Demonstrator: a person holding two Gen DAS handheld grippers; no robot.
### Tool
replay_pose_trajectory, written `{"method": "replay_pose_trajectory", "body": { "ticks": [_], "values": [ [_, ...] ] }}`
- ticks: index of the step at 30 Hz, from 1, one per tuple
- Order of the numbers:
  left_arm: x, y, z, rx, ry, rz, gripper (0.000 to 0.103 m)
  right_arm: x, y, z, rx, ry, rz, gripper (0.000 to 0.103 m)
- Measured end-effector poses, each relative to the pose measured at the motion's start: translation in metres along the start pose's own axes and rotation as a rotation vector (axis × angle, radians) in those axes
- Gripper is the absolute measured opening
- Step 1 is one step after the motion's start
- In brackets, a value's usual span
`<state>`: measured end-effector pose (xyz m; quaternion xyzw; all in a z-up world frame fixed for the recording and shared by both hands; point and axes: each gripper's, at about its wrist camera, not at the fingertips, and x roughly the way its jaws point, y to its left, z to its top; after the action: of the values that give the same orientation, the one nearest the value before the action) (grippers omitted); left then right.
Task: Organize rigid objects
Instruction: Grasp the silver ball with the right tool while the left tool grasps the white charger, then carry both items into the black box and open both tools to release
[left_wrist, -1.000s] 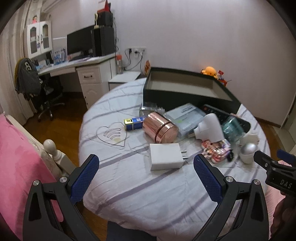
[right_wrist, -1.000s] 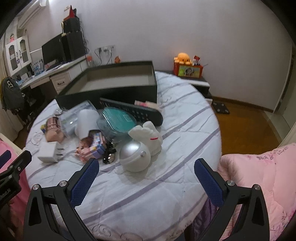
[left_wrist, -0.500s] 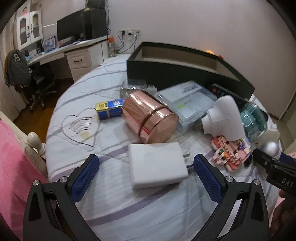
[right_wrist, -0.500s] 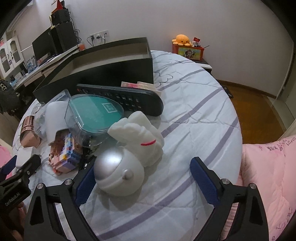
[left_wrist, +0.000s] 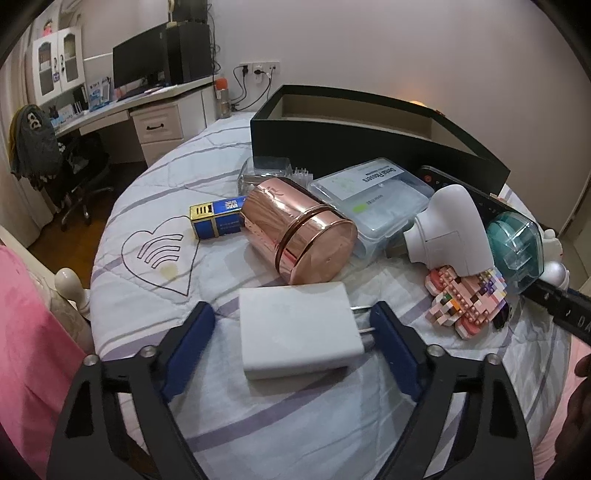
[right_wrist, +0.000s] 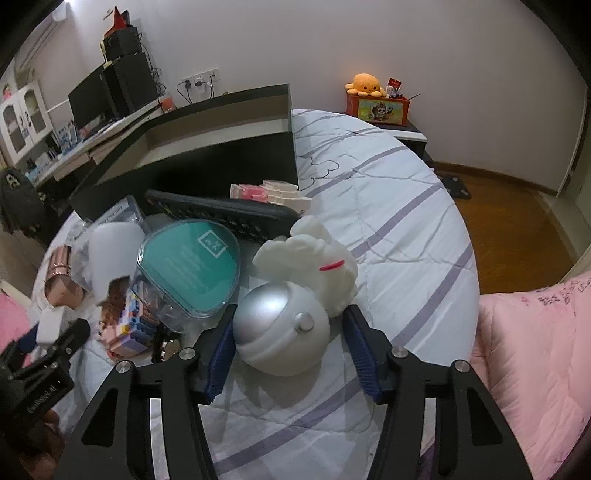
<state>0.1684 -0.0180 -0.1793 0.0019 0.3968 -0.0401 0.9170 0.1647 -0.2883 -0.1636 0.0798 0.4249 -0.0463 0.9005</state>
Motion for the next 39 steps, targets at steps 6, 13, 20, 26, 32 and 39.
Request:
{"method": "replay_pose_trajectory", "body": {
  "ticks": [6, 13, 20, 26, 32, 39],
  "values": [
    [-0.006, 0.002, -0.004, 0.002, -0.003, -0.015, 0.072, 0.006, 0.003, 0.004, -0.017, -0.004, 0.007, 0.047],
    [-0.009, 0.007, -0.002, -0.009, -0.004, -0.033, 0.071, 0.001, 0.003, 0.0, -0.022, -0.011, 0.045, 0.045],
    [-0.02, 0.008, -0.002, -0.008, -0.01, -0.031, 0.071, -0.016, -0.002, -0.005, -0.005, -0.026, 0.086, 0.045],
    [-0.04, 0.011, 0.012, -0.012, -0.048, -0.036, 0.071, -0.04, 0.0, 0.004, -0.004, -0.066, 0.131, 0.045],
    [-0.058, 0.017, 0.054, -0.016, -0.112, -0.046, 0.071, -0.063, 0.02, 0.037, -0.037, -0.131, 0.22, 0.045],
    [-0.044, 0.013, 0.126, -0.005, -0.174, -0.067, 0.071, -0.055, 0.046, 0.097, -0.092, -0.189, 0.263, 0.045]
  ]
}}
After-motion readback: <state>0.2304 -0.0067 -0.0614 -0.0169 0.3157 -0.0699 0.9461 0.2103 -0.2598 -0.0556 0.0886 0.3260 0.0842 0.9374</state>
